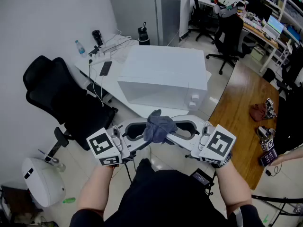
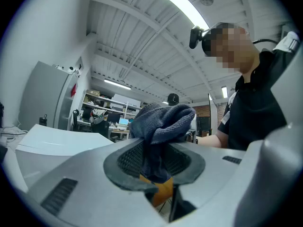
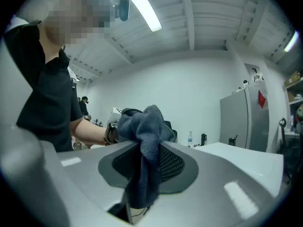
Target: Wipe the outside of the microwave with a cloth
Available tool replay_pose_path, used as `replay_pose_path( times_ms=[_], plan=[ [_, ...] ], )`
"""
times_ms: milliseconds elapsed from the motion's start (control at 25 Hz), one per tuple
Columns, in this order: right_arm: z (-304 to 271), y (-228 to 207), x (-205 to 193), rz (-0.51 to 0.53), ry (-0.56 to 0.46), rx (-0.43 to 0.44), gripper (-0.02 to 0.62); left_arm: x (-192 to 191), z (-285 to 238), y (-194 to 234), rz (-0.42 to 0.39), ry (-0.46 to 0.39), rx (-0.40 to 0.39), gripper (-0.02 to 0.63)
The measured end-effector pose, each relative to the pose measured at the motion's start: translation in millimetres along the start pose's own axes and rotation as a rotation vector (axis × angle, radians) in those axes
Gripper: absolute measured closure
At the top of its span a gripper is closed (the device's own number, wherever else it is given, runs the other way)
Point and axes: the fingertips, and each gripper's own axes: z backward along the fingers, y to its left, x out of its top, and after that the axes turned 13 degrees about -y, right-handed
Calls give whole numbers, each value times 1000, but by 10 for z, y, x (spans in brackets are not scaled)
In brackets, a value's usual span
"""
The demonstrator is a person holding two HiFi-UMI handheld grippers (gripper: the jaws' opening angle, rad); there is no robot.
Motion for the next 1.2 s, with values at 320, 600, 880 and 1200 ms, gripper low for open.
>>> replay_pose_path(
  times_ms=[320, 600, 880, 1200],
  plan=[
    [-349, -445, -234, 10, 51, -83, 442, 46, 306, 691, -58, -20, 171, 502],
    [-800, -913, -488, 35, 107, -182, 442, 64, 683, 1311, -110, -20, 318, 502],
    [-1136, -1391, -572, 45, 90, -240, 463, -15, 1282, 2034, -149, 27, 503, 502],
    [-1371, -1944, -534, 47, 32, -378, 594, -316, 1873, 2857, -167, 108, 702, 502]
  ],
)
